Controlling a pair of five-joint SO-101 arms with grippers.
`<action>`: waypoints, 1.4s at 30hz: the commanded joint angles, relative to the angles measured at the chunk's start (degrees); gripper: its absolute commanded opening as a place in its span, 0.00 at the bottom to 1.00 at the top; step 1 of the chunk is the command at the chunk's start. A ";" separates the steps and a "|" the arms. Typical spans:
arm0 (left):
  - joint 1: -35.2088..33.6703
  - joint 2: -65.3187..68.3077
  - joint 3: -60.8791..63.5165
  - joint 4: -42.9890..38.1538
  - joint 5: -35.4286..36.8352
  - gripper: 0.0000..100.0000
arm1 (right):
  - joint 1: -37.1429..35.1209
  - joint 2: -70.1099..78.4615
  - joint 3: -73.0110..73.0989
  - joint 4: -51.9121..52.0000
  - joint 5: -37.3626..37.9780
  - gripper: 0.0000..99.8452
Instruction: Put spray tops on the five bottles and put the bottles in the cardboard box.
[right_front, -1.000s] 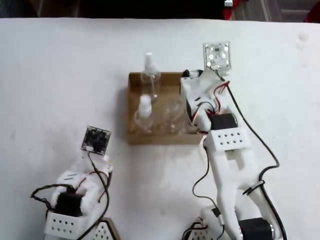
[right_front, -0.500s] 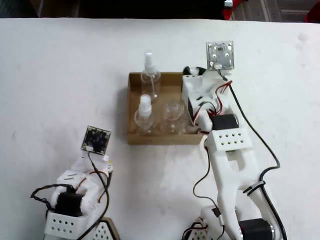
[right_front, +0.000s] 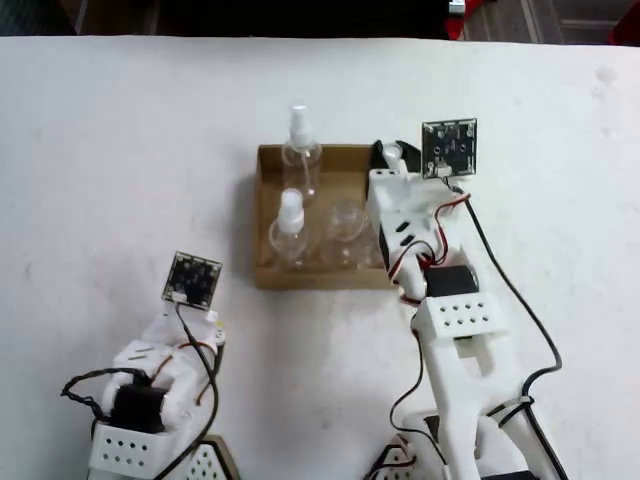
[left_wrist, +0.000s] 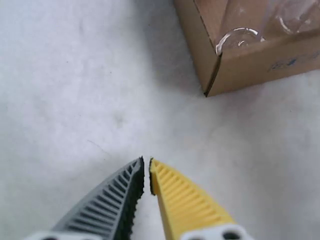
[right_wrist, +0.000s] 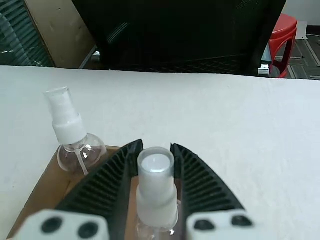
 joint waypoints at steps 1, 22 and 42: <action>-0.13 -0.40 0.09 0.35 -0.70 0.02 | -0.04 -0.84 0.18 -0.75 -0.35 0.02; -0.13 -0.40 0.09 0.35 -0.70 0.02 | 0.13 -3.91 2.64 -2.07 6.51 0.02; -0.13 -0.40 0.09 0.35 -0.70 0.02 | 0.04 5.23 13.63 -28.35 6.42 0.02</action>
